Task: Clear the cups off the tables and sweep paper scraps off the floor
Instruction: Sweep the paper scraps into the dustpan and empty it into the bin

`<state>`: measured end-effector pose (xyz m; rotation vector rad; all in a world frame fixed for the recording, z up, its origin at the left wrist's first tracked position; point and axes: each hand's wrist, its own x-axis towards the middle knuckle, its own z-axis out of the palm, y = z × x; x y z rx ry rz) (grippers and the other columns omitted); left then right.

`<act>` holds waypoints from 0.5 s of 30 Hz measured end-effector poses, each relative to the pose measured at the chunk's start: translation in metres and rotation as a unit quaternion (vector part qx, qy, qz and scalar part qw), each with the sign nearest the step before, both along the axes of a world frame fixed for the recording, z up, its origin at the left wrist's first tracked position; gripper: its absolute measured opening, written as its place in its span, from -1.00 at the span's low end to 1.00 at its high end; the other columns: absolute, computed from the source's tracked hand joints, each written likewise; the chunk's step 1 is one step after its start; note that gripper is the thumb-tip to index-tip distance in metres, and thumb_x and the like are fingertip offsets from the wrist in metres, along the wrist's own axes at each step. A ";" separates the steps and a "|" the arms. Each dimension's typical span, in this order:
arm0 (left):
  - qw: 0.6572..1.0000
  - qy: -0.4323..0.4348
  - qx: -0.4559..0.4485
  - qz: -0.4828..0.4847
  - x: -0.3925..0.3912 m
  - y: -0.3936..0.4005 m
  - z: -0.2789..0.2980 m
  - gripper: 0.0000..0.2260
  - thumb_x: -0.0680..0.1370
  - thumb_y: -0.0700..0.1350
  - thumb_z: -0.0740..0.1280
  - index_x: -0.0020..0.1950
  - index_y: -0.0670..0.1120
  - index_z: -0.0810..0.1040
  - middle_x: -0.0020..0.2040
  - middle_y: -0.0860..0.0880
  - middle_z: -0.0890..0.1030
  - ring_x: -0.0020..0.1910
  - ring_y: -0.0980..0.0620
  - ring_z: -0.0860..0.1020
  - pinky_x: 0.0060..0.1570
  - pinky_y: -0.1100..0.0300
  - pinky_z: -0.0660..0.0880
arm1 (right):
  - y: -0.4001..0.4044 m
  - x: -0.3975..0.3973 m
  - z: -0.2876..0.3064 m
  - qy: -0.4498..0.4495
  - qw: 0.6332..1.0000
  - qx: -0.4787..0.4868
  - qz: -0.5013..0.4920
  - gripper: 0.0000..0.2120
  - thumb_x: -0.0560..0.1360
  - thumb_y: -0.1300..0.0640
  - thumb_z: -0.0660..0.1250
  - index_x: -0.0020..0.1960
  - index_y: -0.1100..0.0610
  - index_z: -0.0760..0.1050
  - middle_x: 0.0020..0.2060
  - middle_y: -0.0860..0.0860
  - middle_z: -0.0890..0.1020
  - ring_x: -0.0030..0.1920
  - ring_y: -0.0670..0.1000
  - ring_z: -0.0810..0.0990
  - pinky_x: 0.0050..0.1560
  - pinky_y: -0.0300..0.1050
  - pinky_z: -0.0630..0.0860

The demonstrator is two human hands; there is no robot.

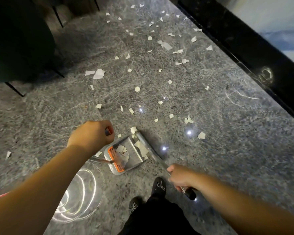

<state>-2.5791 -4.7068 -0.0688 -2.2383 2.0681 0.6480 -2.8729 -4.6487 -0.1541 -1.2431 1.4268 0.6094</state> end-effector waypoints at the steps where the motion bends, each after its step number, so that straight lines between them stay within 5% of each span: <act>1: 1.000 0.002 -0.004 -0.002 0.002 0.003 -0.001 -0.89 0.46 0.06 0.41 -0.22 0.15 0.51 -0.30 0.09 0.58 -0.29 -0.01 0.56 -0.27 0.09 0.57 | 0.002 0.007 0.001 -0.015 1.000 0.011 -0.003 -0.50 0.54 0.28 0.17 0.47 0.12 0.22 -0.40 0.04 0.55 -0.48 -0.05 0.49 -0.49 -0.29 0.38; 6: 1.000 0.014 -0.019 0.004 0.024 0.024 -0.002 -0.92 0.45 0.06 0.42 -0.19 0.14 0.55 -0.28 0.06 0.61 -0.26 -0.03 0.57 -0.26 0.13 0.53 | 0.014 0.032 0.010 -0.082 0.990 0.045 -0.107 -0.57 0.60 0.27 0.15 0.46 0.16 0.24 -0.43 0.09 0.48 -0.55 -0.07 0.45 -0.61 -0.29 0.40; 15: 0.995 0.067 -0.040 0.068 0.059 0.065 0.006 -0.90 0.46 -0.02 0.45 -0.21 0.14 0.56 -0.31 0.10 0.59 -0.26 0.01 0.57 -0.23 0.08 0.56 | 0.031 0.023 0.034 -0.073 0.978 0.012 -0.195 -0.57 0.58 0.21 0.24 0.43 0.04 0.31 -0.44 0.04 0.51 -0.61 -0.11 0.45 -0.60 -0.29 0.38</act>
